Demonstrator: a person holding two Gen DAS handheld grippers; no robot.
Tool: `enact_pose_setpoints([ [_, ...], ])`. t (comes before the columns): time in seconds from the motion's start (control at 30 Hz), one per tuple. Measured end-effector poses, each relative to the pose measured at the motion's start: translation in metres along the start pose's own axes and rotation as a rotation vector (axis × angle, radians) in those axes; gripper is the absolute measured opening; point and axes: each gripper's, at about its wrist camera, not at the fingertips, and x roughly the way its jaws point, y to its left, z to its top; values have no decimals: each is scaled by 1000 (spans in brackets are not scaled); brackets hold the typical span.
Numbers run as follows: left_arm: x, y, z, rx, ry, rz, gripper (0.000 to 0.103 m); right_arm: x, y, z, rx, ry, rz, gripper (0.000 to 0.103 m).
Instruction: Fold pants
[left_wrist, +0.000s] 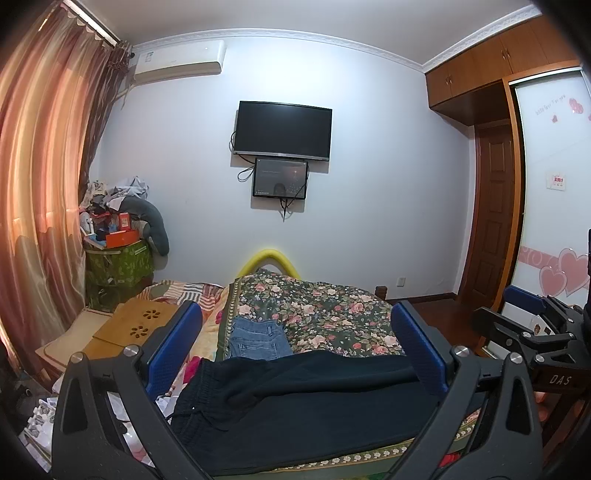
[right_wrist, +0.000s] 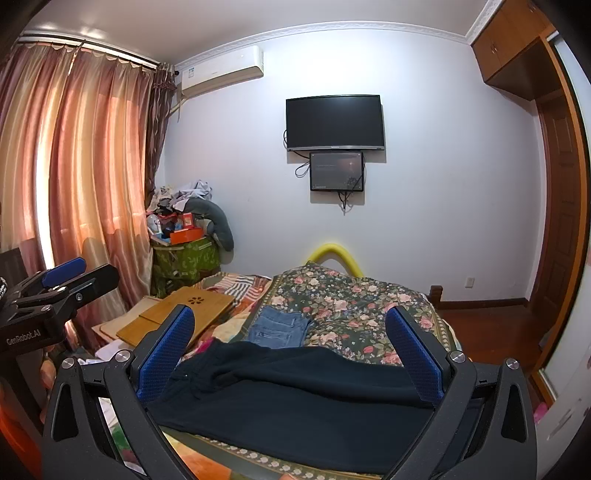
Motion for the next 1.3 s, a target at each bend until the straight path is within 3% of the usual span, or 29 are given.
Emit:
enact_pose_setpoints([
  [1.3, 11, 12, -7, -26, 15, -9, 103, 0, 2, 1, 11, 5, 11, 103],
])
